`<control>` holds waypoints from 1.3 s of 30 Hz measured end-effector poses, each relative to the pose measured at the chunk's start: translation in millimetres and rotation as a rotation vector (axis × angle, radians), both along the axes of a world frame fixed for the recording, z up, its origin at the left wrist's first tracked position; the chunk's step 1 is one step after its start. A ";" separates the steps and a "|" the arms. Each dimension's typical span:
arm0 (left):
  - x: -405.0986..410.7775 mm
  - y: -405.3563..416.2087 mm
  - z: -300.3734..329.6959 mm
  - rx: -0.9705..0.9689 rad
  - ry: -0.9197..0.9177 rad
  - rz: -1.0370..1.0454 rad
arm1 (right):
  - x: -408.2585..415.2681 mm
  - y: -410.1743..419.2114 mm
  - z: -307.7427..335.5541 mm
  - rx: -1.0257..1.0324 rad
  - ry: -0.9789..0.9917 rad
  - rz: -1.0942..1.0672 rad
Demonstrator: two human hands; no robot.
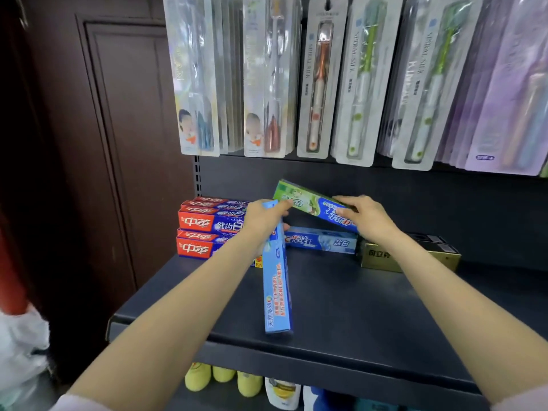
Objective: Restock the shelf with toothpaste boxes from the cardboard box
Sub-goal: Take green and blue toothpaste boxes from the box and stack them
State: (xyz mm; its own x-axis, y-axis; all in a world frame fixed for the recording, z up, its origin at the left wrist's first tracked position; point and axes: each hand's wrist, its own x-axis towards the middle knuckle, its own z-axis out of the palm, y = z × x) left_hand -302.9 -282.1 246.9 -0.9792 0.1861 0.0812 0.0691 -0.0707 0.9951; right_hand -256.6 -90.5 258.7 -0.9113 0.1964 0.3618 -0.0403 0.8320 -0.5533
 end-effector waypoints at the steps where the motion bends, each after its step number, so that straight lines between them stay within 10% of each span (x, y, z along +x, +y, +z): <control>1: -3.2 1.3 -1.6 0.001 -0.006 0.006 | -2.0 2.4 -1.4 0.002 0.000 -0.015; 10: -2.2 27.5 2.1 -0.269 -0.022 -0.205 | -8.5 -19.1 -24.9 -0.852 -0.119 0.167; 15: -9.4 32.1 9.6 -0.588 0.243 -0.162 | -1.4 -3.9 -14.9 0.152 0.105 -0.131; 20: -9.0 37.8 17.7 -0.728 0.353 -0.178 | -4.7 11.6 12.3 0.894 0.028 0.065; 25: -23.0 31.3 23.3 -0.259 0.178 0.036 | -20.2 12.1 9.1 0.743 -0.103 -0.116; 39: -37.0 20.1 14.6 0.144 0.035 0.039 | -79.8 -9.1 -54.3 0.509 -0.039 -0.177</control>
